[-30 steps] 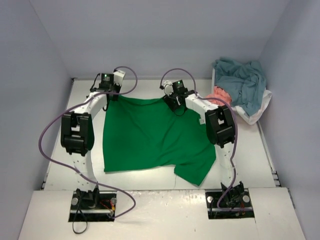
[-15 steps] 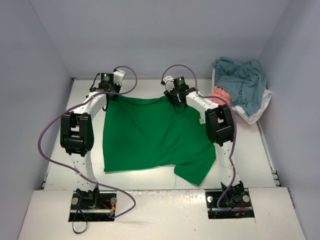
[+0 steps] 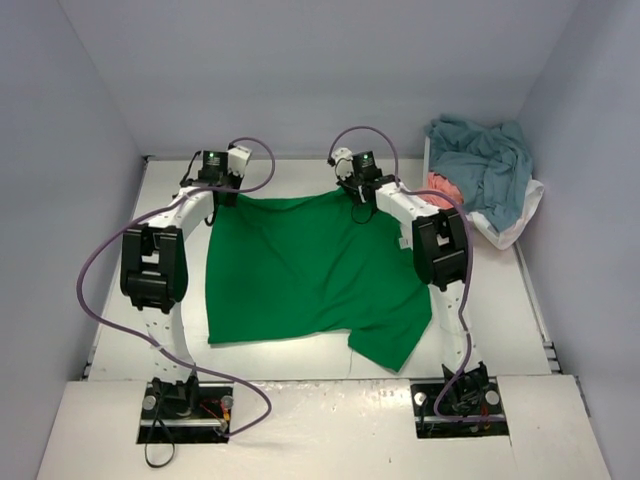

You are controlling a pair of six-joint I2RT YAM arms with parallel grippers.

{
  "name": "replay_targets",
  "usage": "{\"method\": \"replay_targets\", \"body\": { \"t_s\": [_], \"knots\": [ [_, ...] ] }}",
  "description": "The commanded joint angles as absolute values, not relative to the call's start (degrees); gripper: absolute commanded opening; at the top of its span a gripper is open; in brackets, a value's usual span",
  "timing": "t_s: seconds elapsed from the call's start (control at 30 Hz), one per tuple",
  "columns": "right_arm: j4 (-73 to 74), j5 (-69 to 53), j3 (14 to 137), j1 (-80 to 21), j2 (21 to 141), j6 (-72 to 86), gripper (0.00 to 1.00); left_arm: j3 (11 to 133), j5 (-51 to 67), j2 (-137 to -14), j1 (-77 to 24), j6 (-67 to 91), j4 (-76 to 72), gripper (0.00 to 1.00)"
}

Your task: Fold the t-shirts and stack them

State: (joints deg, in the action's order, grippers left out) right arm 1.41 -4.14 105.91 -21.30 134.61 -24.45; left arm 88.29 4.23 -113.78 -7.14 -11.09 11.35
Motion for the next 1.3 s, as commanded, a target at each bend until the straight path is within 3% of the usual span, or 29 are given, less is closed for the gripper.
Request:
{"method": "replay_targets", "body": {
  "t_s": [0.0,0.47,0.53,0.57,0.63,0.7,0.87,1.03,1.1,1.17,1.27],
  "knots": [
    [-6.8,1.2,109.4,-21.2,134.6,-26.3,0.00,89.0,4.5,-108.7,-7.6,-10.3,10.0,0.00],
    [-30.7,15.8,119.2,-23.1,145.5,-29.7,0.01,86.7,4.0,-108.7,-7.6,-9.4,9.1,0.00],
    [-31.3,17.7,123.0,-23.6,148.3,-31.5,0.11,86.8,4.2,-108.8,-7.6,-9.1,9.2,0.00],
    [-31.5,19.8,123.9,-23.8,149.4,-32.2,0.23,86.7,4.3,-108.9,-7.6,-9.1,9.2,0.00],
    [-33.5,22.2,124.1,-24.3,150.9,-33.1,0.27,86.5,4.4,-108.9,-7.6,-9.0,9.1,0.00],
    [-35.2,26.9,123.3,-24.4,151.2,-33.0,0.39,86.3,4.5,-108.9,-7.7,-8.9,9.2,0.00],
    [-41.9,31.8,113.9,-23.9,145.5,-31.8,0.44,85.2,4.8,-108.5,-8.0,-8.7,9.4,0.00],
    [-34.7,20.3,101.0,-21.4,131.9,-21.9,0.51,83.4,4.6,-106.9,-8.2,-8.5,9.2,0.00],
    [-28.9,13.9,97.3,-19.2,125.3,-16.1,0.54,82.5,4.4,-105.9,-8.2,-8.3,9.2,0.04],
    [-24.4,6.9,96.9,-18.2,122.1,-14.2,0.55,82.1,4.1,-103.6,-8.2,-8.3,9.1,0.29],
    [-17.5,1.2,95.8,-17.4,115.8,-12.6,0.55,81.7,4.0,-101.5,-8.1,-8.2,8.9,0.44]
  ]
}}
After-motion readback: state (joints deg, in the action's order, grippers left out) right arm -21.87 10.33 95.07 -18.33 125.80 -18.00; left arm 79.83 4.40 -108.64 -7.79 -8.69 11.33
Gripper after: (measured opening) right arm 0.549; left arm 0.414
